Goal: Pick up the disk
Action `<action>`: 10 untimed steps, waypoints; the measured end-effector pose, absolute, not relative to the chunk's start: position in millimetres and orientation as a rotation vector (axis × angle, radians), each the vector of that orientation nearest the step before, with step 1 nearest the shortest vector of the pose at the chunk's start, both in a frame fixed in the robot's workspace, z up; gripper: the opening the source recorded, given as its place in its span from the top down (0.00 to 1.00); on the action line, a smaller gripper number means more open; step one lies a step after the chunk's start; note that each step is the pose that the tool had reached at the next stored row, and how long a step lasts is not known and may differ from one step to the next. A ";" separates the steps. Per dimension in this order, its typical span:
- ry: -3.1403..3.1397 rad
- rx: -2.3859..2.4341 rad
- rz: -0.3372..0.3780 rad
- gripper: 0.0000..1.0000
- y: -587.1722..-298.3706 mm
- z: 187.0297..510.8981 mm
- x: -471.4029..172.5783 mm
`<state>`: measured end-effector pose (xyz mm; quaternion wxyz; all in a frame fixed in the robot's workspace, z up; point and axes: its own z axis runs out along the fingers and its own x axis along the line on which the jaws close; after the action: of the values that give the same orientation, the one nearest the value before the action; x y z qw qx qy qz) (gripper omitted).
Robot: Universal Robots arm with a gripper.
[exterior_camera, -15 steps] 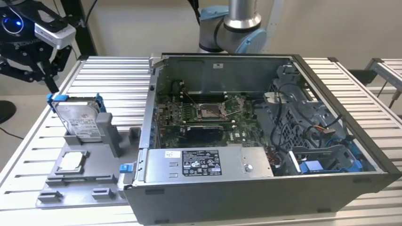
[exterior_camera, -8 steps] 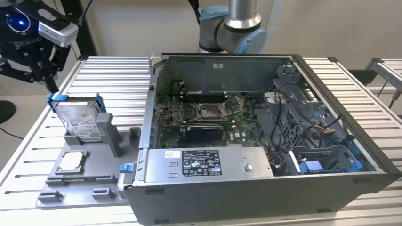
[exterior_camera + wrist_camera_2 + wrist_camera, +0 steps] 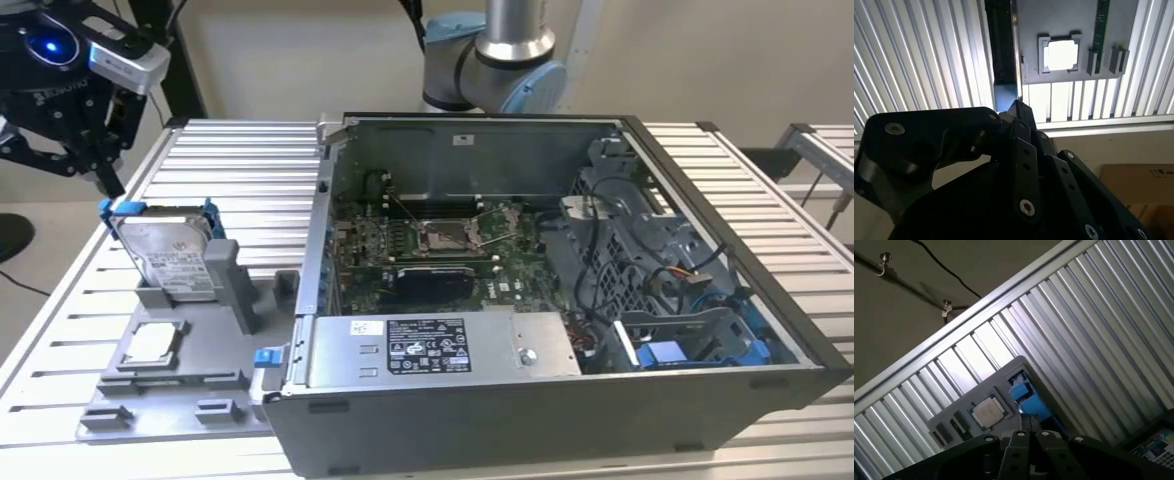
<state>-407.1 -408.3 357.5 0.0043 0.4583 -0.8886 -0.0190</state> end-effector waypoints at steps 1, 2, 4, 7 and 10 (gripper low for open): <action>-2.774 1.454 -0.059 1.00 -408.3 357.5 -407.1; -2.766 1.470 -0.059 1.00 -408.4 357.6 -407.1; -2.748 1.501 -0.059 1.00 -408.3 357.6 -407.1; -2.721 1.548 -0.059 1.00 -408.3 357.6 -407.1; -2.694 1.593 -0.059 1.00 -408.3 357.6 -407.1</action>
<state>-407.1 -408.3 357.6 0.0055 0.5088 -0.8606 -0.0187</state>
